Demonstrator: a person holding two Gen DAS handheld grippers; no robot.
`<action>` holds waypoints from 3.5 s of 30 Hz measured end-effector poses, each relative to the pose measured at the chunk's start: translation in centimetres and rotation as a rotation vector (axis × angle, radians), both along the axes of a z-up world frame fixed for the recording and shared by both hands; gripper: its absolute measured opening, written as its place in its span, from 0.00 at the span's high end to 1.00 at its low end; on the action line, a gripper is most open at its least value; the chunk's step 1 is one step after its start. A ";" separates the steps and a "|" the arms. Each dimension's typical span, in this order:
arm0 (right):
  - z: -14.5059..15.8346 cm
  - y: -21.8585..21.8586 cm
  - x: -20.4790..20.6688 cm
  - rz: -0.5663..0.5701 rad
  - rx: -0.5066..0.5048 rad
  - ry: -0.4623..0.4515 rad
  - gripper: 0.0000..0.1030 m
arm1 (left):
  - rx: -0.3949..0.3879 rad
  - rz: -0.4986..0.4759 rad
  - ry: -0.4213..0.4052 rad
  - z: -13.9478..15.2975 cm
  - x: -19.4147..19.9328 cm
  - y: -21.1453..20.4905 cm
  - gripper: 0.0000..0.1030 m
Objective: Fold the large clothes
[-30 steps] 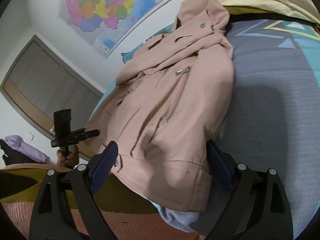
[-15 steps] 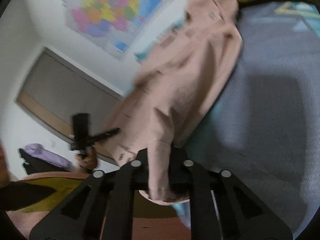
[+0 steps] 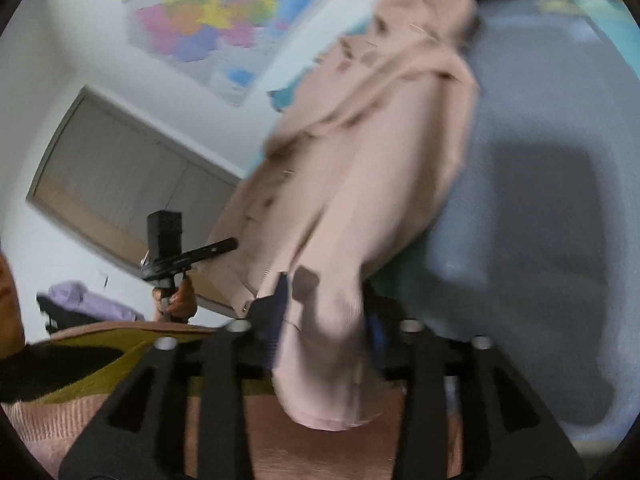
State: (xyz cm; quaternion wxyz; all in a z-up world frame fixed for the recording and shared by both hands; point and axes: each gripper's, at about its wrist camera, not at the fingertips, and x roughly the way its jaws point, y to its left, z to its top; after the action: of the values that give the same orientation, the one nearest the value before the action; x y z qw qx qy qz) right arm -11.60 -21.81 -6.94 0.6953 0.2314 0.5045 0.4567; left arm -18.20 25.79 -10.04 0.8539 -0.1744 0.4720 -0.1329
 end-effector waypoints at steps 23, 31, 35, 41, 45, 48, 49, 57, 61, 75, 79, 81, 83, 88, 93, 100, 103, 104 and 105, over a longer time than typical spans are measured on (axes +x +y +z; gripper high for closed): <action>8.1 0.4 2.1 -0.066 0.252 -0.141 0.92 | -0.139 0.019 -0.162 7.9 2.3 1.7 0.98; 9.8 1.0 3.9 -0.111 0.264 -0.160 0.92 | -0.129 0.010 -0.170 9.4 3.9 2.1 0.98; 10.3 0.9 4.2 -0.120 0.266 -0.166 0.92 | -0.129 0.007 -0.177 9.5 3.7 2.2 0.98; 11.8 1.3 5.3 -0.119 0.254 -0.191 0.92 | -0.114 0.020 -0.188 10.5 4.1 2.8 0.98; 13.5 1.6 7.9 -0.147 0.271 -0.208 0.92 | -0.096 0.015 -0.212 12.3 5.7 3.5 0.98; 14.4 2.0 10.2 -0.166 0.281 -0.207 0.92 | -0.083 0.015 -0.214 13.9 7.8 4.1 0.97; 14.8 2.3 11.4 -0.173 0.280 -0.201 0.92 | -0.079 0.013 -0.213 14.4 8.6 4.1 0.97; 13.9 3.7 20.9 -0.278 0.219 -0.098 0.92 | -0.044 0.023 -0.162 17.8 17.5 5.1 0.97; 11.2 4.2 25.5 -0.339 0.162 -0.004 0.92 | -0.031 0.052 -0.077 16.7 23.1 5.8 0.97; 6.9 5.7 30.0 -0.350 0.002 0.044 0.44 | -0.076 0.095 0.161 7.1 33.9 8.4 0.84; 10.8 4.6 26.1 -0.315 -0.045 -0.183 0.18 | -0.058 0.090 -0.026 9.7 30.9 9.9 0.31; 11.3 4.0 23.9 -0.315 -0.124 -0.289 0.10 | -0.075 0.086 -0.094 10.4 28.5 11.0 0.28; 10.1 3.7 22.2 -0.304 -0.206 -0.332 0.06 | -0.066 0.075 -0.122 10.1 26.0 11.5 0.20; 3.3 3.9 20.4 -0.207 -0.266 -0.218 0.06 | 0.047 -0.002 -0.108 7.2 22.5 9.3 0.15; 0.1 5.8 20.6 -0.162 -0.263 -0.221 0.05 | 0.121 -0.062 -0.049 3.6 23.0 6.4 0.10; -0.5 8.2 21.7 -0.086 -0.169 -0.181 0.74 | 0.126 -0.038 -0.070 2.4 23.9 4.2 0.49; 0.4 7.4 21.2 -0.089 -0.108 -0.128 0.83 | 0.051 -0.006 -0.022 3.2 23.3 4.7 0.82; 1.3 6.8 20.6 -0.096 -0.079 -0.130 0.84 | 0.024 0.001 -0.023 3.7 22.7 4.9 0.84; 2.4 6.1 19.7 -0.100 -0.059 -0.142 0.85 | -0.003 0.010 -0.034 4.7 21.7 5.3 0.85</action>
State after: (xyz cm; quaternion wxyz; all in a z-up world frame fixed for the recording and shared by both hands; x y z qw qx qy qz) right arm 8.15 -15.75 -4.49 0.7579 0.2025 0.4549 0.4216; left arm 3.47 31.12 -5.36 0.8622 -0.1759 0.4563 -0.1321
